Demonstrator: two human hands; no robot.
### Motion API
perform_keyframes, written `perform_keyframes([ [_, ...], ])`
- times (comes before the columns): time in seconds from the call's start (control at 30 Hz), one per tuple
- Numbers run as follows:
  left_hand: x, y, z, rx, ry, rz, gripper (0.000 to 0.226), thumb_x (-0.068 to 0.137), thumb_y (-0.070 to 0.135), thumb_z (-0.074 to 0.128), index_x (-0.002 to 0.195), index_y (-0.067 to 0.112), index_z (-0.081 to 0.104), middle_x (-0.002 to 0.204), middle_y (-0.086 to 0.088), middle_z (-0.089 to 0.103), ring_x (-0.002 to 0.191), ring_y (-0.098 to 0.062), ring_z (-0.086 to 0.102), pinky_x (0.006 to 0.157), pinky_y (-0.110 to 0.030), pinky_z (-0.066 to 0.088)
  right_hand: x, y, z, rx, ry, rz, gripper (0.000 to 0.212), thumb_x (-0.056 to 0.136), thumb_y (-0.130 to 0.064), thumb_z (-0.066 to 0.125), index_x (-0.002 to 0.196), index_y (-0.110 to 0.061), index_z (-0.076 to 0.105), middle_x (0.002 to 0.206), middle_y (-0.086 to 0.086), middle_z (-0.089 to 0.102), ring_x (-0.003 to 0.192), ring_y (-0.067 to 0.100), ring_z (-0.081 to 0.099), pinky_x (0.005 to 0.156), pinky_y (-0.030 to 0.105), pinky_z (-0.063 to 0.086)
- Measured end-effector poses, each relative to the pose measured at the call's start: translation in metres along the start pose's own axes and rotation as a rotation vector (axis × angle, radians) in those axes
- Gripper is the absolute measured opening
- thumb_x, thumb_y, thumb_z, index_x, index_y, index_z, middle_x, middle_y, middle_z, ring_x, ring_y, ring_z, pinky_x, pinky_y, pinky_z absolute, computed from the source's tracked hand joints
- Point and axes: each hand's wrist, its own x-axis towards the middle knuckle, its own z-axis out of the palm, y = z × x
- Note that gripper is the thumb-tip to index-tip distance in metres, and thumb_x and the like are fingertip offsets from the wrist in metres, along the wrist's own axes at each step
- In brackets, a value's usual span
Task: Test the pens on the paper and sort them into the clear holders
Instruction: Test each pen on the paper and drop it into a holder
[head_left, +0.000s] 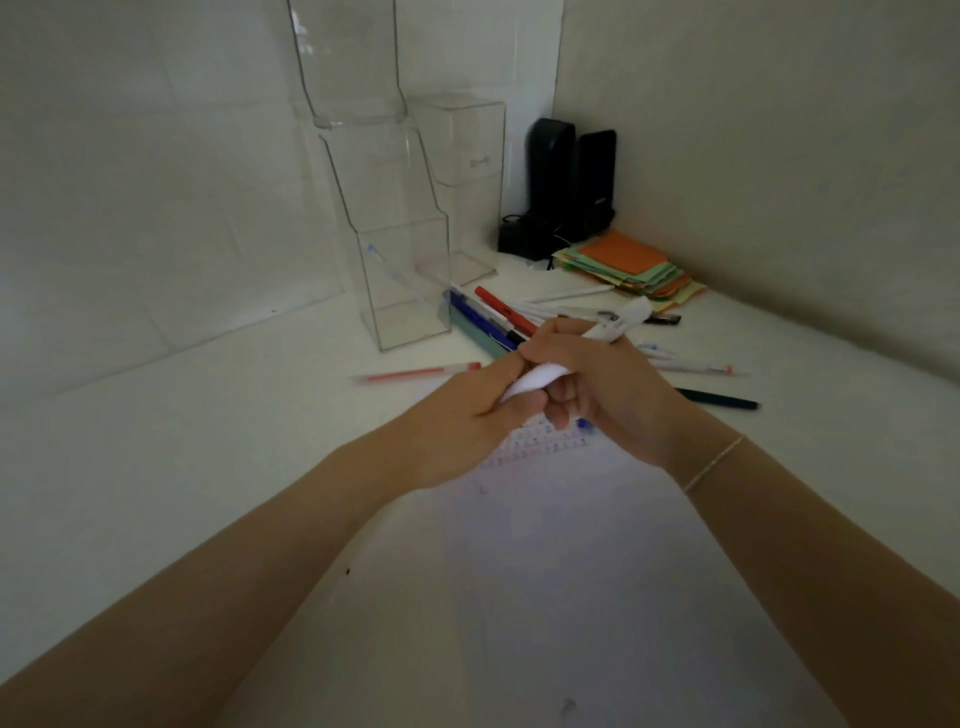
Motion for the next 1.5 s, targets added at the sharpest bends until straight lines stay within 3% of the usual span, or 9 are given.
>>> perform_keyframes([
  [0.07, -0.003, -0.005, -0.001, 0.098, 0.019, 0.063, 0.036, 0.098, 0.042, 0.037, 0.132, 0.037, 0.041, 0.091, 0.000, 0.066, 0.073, -0.020, 0.060, 0.069, -0.035, 0.050, -0.002, 0.001, -0.001, 0.097, -0.063, 0.001, 0.023, 0.092, -0.005, 0.050, 0.070, -0.003, 0.055, 0.059, 0.016, 0.048, 0.042, 0.021, 0.047, 0.041, 0.024, 0.043],
  [0.17, -0.010, -0.008, 0.001, 0.189, 0.064, 0.076, 0.043, 0.093, 0.049, 0.036, 0.131, 0.030, 0.045, 0.071, 0.007, 0.058, 0.060, -0.007, 0.054, 0.057, -0.016, 0.041, -0.005, 0.003, -0.001, 0.136, -0.113, -0.006, 0.018, 0.088, -0.007, 0.054, 0.072, -0.001, 0.056, 0.063, 0.017, 0.047, 0.048, 0.023, 0.050, 0.046, 0.026, 0.047],
  [0.33, -0.024, -0.029, -0.015, 0.404, 0.145, -0.073, 0.041, 0.083, 0.064, 0.035, 0.107, 0.032, 0.041, 0.064, 0.005, 0.054, 0.055, -0.006, 0.053, 0.055, -0.019, 0.042, -0.014, 0.011, 0.015, 0.099, 0.208, 0.065, 0.013, 0.092, -0.016, 0.057, 0.085, -0.007, 0.062, 0.080, 0.016, 0.064, 0.061, 0.021, 0.062, 0.060, 0.030, 0.058],
  [0.47, -0.036, -0.047, -0.018, 0.535, 0.167, -0.124, 0.019, 0.087, 0.050, 0.045, 0.089, 0.032, 0.048, 0.056, 0.008, 0.049, 0.053, -0.004, 0.048, 0.057, -0.023, 0.038, -0.014, 0.026, 0.031, 0.133, 0.268, 0.125, 0.006, 0.085, -0.009, 0.066, 0.087, -0.006, 0.062, 0.089, 0.013, 0.068, 0.077, 0.023, 0.068, 0.076, 0.035, 0.059],
  [0.73, -0.032, -0.052, -0.011, 0.581, 0.142, -0.079, 0.017, 0.088, 0.049, 0.047, 0.086, 0.032, 0.047, 0.058, 0.012, 0.048, 0.055, 0.000, 0.046, 0.059, -0.024, 0.040, -0.012, 0.052, 0.040, -0.360, 0.486, -0.006, 0.021, 0.078, 0.000, 0.061, 0.061, 0.000, 0.051, 0.041, 0.007, 0.049, 0.028, 0.004, 0.042, 0.035, 0.016, 0.034],
  [1.0, -0.032, -0.058, -0.009, 0.604, 0.176, -0.040, 0.021, 0.089, 0.050, 0.046, 0.090, 0.029, 0.050, 0.058, 0.012, 0.046, 0.055, 0.002, 0.041, 0.057, -0.025, 0.034, -0.015, 0.057, 0.046, -0.520, 0.493, -0.058, 0.024, 0.076, -0.003, 0.064, 0.067, 0.016, 0.051, 0.044, 0.014, 0.052, 0.030, 0.007, 0.046, 0.037, 0.018, 0.038],
  [1.1, -0.032, -0.057, -0.010, 0.612, 0.180, -0.040, 0.022, 0.089, 0.050, 0.045, 0.090, 0.029, 0.050, 0.058, 0.012, 0.046, 0.054, -0.001, 0.041, 0.061, -0.027, 0.038, -0.014, 0.056, 0.046, -0.557, 0.548, -0.117, 0.024, 0.075, -0.002, 0.063, 0.068, 0.016, 0.048, 0.061, 0.033, 0.054, 0.048, 0.025, 0.048, 0.047, 0.029, 0.040],
  [1.23, -0.033, -0.056, -0.010, 0.619, 0.176, -0.041, 0.021, 0.089, 0.050, 0.045, 0.090, 0.029, 0.050, 0.060, 0.012, 0.048, 0.055, 0.000, 0.042, 0.060, -0.027, 0.036, -0.015, 0.056, 0.048, -0.542, 0.523, -0.085, 0.022, 0.075, 0.000, 0.062, 0.066, 0.015, 0.049, 0.050, 0.021, 0.050, 0.035, 0.012, 0.046, 0.038, 0.019, 0.036],
  [1.5, -0.033, -0.054, -0.010, 0.635, 0.170, -0.050, 0.021, 0.089, 0.051, 0.044, 0.090, 0.030, 0.049, 0.058, 0.012, 0.046, 0.053, 0.002, 0.041, 0.053, -0.016, 0.027, -0.013, 0.058, 0.046, -0.550, 0.533, -0.120, 0.020, 0.074, 0.001, 0.062, 0.061, 0.009, 0.049, 0.058, 0.026, 0.048, 0.050, 0.036, 0.046, 0.047, 0.037, 0.043],
])
